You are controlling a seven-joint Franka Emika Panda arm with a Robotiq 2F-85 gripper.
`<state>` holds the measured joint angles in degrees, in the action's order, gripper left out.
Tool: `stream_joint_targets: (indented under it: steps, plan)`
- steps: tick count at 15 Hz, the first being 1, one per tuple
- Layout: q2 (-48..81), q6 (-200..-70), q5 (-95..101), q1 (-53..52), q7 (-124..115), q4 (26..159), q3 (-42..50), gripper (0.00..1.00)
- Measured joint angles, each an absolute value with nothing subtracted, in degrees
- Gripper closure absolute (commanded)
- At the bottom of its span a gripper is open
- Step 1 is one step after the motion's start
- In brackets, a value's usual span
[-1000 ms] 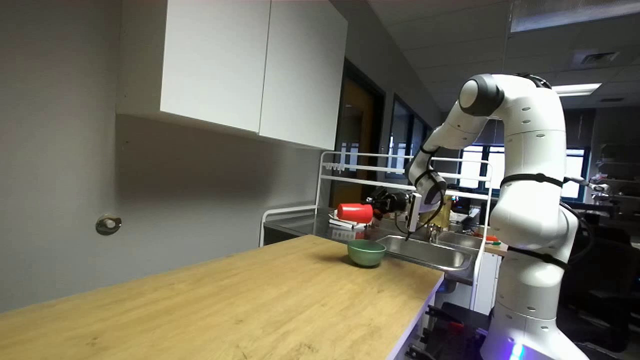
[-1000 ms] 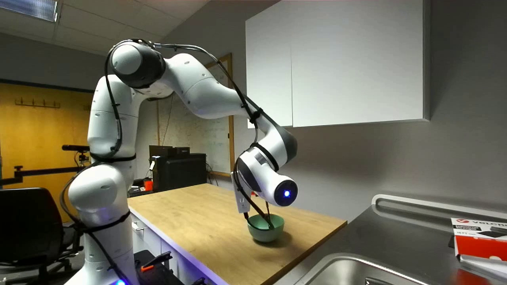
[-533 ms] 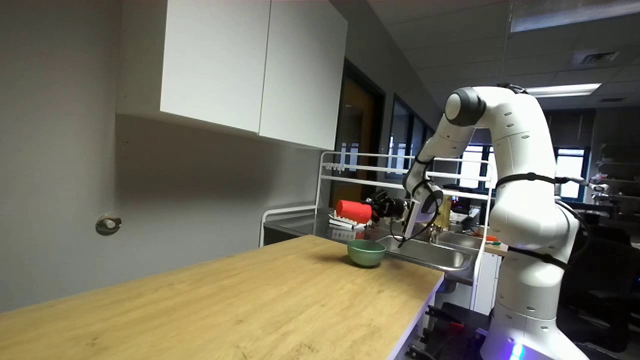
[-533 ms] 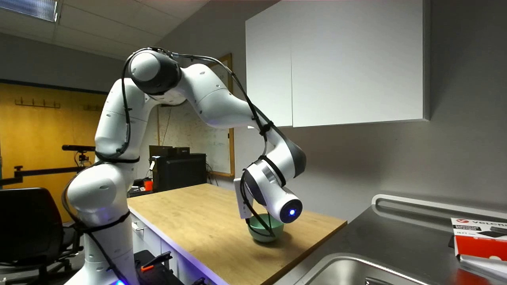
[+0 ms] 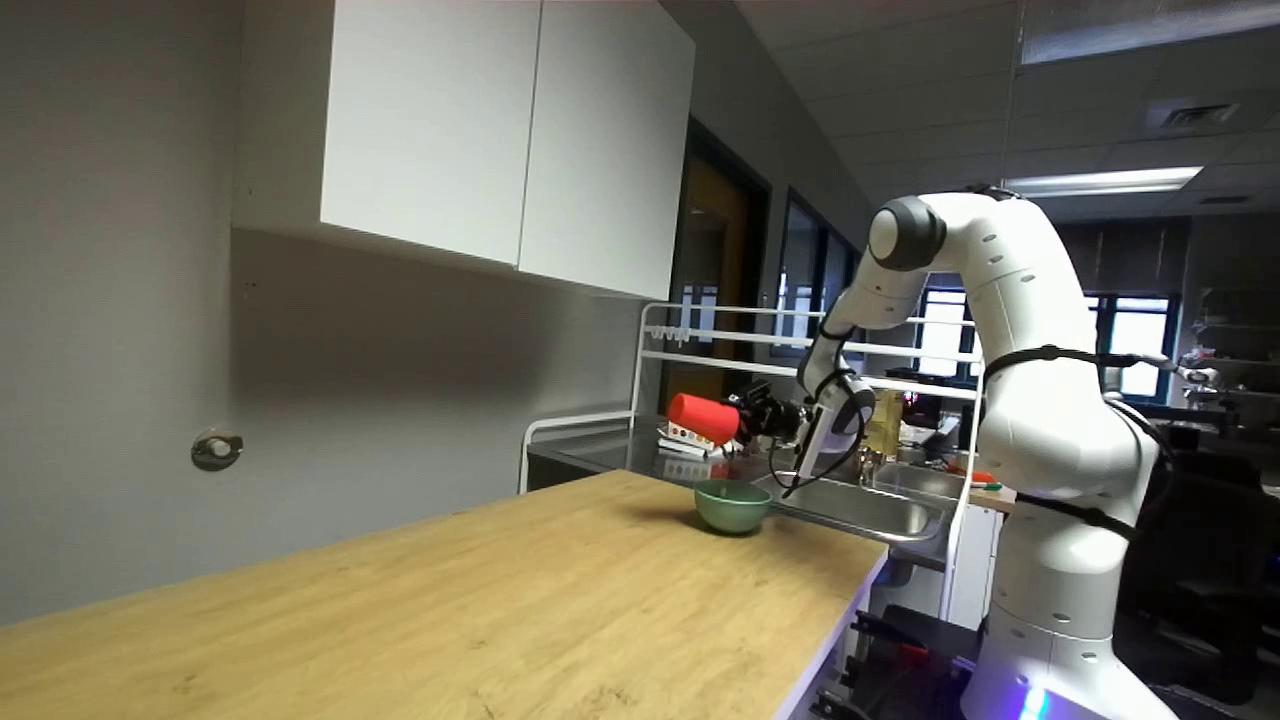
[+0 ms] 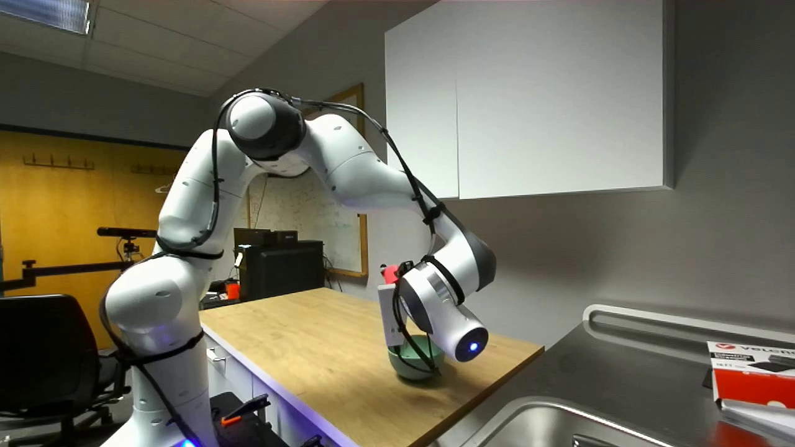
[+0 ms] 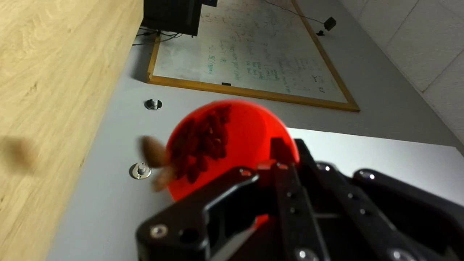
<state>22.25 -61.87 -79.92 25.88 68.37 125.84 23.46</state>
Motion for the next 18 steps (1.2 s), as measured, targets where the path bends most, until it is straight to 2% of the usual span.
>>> stream_joint_targets:
  steps: [18]
  plan:
    - [28.9,-53.7,-80.8,25.9,69.8,119.5,22.5,0.98]
